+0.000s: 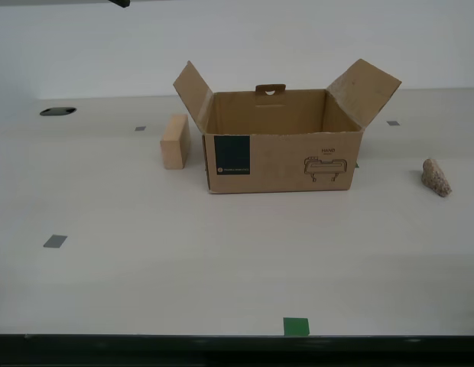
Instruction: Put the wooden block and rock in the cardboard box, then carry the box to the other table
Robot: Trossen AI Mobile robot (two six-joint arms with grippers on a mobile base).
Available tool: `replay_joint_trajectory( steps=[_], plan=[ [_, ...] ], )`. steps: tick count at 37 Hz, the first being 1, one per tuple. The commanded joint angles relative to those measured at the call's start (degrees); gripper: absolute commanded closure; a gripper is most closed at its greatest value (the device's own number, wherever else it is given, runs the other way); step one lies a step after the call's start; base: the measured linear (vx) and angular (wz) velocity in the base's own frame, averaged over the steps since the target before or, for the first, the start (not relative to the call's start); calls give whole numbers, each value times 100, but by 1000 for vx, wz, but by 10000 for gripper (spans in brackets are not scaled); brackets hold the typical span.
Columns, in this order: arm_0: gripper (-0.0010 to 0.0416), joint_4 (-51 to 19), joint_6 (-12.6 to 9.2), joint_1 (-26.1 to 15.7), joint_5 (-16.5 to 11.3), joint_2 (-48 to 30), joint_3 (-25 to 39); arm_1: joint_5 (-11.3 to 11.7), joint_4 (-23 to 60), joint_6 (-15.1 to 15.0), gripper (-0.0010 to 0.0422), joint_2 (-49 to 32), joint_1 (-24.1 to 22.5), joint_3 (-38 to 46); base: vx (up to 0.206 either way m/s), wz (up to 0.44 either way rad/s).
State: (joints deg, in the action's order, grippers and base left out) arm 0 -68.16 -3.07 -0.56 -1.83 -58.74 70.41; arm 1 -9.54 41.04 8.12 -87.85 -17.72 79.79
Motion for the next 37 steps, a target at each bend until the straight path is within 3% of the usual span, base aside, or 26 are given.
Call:
replay_joint_trajectory(
  steps=[1, 7, 25, 37],
  plan=[
    [403, -7, 9, 2, -4, -2, 2, -4, -2, -37, 412, 2, -2, 2, 0, 0],
    [402, -57, 7, 2, -4, -2, 2, 4, -4, -66, 388, 2, 0, 2, 0, 0],
    [403, -210, -28, 2, 0, -96, 2, 4, -42, -57, 200, 2, -2, 2, 0, 0],
    [403, -212, -111, 2, -2, -114, 7, 4, -83, -59, 107, 2, -2, 2, 0, 0]
  ],
)
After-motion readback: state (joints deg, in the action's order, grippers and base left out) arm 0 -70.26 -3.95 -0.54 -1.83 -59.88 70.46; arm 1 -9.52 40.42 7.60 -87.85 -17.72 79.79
